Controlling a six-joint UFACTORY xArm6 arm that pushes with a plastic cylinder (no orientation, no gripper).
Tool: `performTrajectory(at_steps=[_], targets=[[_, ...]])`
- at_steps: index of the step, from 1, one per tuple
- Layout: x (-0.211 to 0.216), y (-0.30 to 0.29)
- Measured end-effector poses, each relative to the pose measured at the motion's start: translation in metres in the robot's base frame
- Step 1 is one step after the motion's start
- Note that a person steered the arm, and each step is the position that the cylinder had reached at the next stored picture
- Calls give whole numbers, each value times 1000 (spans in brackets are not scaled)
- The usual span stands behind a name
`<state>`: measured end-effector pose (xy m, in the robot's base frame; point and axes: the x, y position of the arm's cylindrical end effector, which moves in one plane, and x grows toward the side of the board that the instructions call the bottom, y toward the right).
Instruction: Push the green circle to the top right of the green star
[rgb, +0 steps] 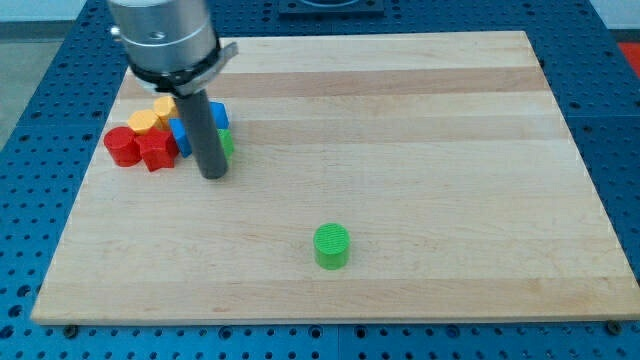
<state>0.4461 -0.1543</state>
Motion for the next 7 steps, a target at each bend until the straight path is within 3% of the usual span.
performTrajectory(at_steps=[1,3,4,5,6,7], targets=[[-4,-5],[12,155],[53,202],[126,198],[154,191],[153,190]])
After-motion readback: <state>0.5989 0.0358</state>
